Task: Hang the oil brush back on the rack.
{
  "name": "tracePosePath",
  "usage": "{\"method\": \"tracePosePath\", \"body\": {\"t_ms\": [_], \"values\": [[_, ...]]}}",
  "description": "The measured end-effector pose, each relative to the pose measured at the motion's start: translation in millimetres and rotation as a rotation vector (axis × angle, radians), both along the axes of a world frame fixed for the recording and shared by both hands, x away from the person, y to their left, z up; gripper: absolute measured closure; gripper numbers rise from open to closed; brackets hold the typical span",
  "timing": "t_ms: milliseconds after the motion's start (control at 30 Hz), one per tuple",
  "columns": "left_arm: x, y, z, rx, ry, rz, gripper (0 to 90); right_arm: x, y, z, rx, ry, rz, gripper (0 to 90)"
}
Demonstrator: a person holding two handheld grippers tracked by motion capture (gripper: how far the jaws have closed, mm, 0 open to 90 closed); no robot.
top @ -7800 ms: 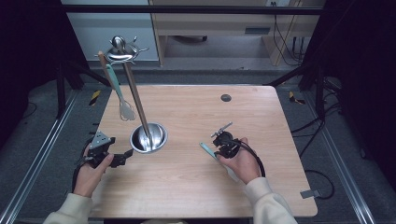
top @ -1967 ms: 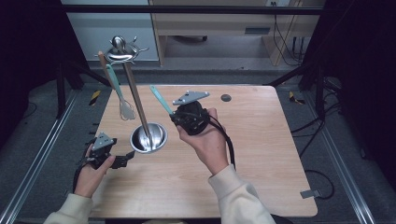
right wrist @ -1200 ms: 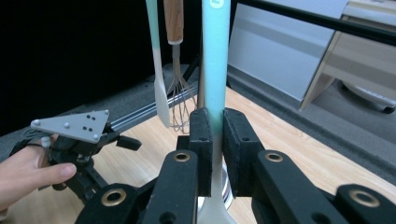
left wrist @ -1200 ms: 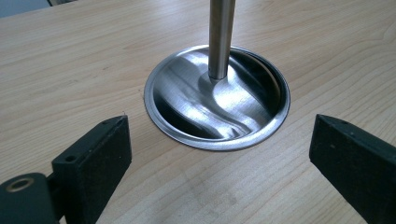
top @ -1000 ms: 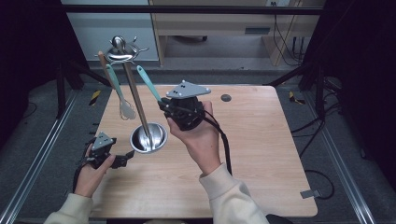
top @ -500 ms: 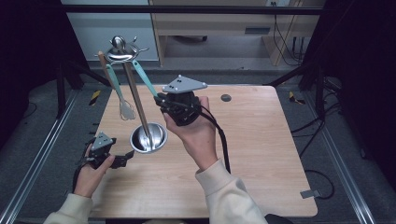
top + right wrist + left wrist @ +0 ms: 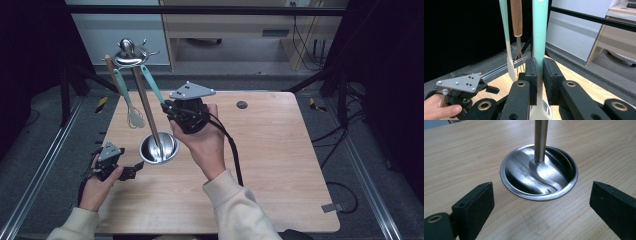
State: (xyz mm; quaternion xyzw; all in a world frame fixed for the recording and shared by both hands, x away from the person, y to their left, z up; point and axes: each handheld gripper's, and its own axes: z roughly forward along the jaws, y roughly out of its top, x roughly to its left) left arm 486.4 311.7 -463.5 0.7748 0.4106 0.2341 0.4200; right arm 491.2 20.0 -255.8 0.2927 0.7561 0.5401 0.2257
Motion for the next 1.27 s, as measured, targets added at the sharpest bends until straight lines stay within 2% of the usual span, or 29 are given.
{"method": "tracePosePath", "body": {"t_ms": [433,667,767,867,933,1067,1133,1267], "values": [[-0.2,2.9,0.9,0.003,0.0,0.0,5.3,6.3,6.4,-6.4,0.016,0.008,0.022,80.5],[-0.8,2.2,1.0,0.008,-0.001,-0.001,5.3,3.7,-8.5,-12.4,-0.011,0.012,0.009,77.2],[-0.7,2.4,1.0,0.012,0.0,0.0,5.3,3.6,-20.7,-18.8,-0.033,0.014,-0.019,69.1],[-0.4,2.3,0.9,0.017,-0.002,0.001,5.3,5.6,-33.9,-29.0,-0.058,0.032,-0.049,54.1],[-0.3,1.9,0.6,0.017,0.001,0.004,5.3,7.6,-43.2,-38.3,-0.075,0.041,-0.074,41.8],[-0.4,2.4,0.8,0.019,-0.001,-0.001,5.3,9.5,-63.9,-63.6,-0.084,0.058,-0.144,24.8],[-0.6,2.7,0.8,0.017,-0.002,0.002,5.3,10.3,-72.3,-74.1,-0.11,0.088,-0.17,19.6],[-0.4,5.0,1.2,0.019,-0.004,0.009,5.3,9.8,-92.9,-96.8,-0.127,0.127,-0.227,12.9]]}}
